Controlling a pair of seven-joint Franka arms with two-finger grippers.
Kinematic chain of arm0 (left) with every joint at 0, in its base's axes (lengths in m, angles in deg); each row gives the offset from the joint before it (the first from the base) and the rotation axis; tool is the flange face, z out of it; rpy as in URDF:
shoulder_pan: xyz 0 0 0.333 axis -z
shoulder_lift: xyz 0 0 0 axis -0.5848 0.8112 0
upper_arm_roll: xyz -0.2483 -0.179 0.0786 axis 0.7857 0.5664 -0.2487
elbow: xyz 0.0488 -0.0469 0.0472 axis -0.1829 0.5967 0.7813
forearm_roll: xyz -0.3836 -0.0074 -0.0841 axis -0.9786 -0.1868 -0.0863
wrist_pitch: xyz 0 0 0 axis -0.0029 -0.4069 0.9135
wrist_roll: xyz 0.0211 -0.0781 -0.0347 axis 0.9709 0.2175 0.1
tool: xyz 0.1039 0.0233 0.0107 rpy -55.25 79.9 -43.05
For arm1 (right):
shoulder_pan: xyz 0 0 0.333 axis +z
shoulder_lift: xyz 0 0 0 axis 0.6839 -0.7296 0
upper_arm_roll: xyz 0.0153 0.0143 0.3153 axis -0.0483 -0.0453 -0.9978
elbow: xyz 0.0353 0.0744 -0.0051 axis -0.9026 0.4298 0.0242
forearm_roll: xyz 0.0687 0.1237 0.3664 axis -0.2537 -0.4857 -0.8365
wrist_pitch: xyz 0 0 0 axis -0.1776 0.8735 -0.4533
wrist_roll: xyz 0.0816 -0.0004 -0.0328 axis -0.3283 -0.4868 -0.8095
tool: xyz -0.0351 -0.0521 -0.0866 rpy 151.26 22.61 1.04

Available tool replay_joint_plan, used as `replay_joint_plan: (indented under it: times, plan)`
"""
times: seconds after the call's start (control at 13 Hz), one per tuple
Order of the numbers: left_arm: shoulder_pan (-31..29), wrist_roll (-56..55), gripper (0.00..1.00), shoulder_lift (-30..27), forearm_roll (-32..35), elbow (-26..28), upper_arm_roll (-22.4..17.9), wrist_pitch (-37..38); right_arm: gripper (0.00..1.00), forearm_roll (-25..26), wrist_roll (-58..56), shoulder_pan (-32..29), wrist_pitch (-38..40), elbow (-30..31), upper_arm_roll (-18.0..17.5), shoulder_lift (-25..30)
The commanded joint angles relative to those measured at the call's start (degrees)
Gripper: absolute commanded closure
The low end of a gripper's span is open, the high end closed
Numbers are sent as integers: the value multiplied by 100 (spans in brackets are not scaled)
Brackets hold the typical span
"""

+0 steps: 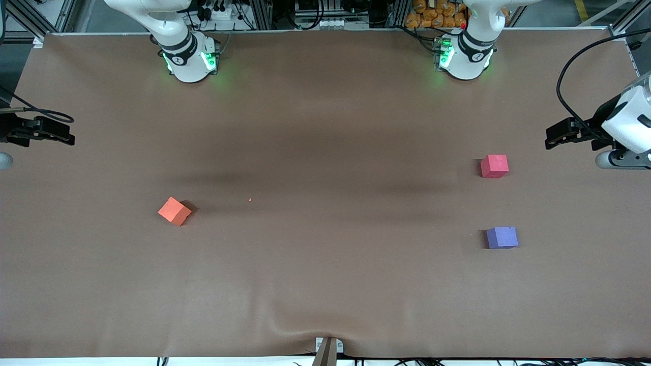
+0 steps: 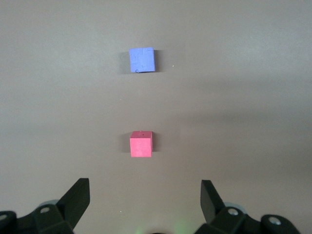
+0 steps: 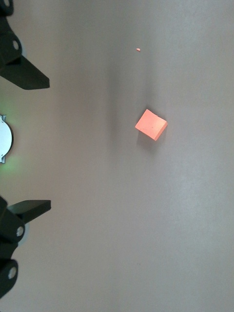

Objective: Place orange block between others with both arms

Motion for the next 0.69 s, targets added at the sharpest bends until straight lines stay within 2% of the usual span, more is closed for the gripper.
replay_joint_plan:
  times: [0.0,0.46,0.62]
  plan:
    - [17,-38,0,-19,140,-30,30,-11,0,21,-67,-16,86,-93,-13,20]
    - [26,-29,0,95,140,-38,39,-20,0,29,-67,-7,77,-101,-13,20]
    - [61,85,0,95,524,-38,65,-64,0,29,-59,10,86,-101,-22,20]
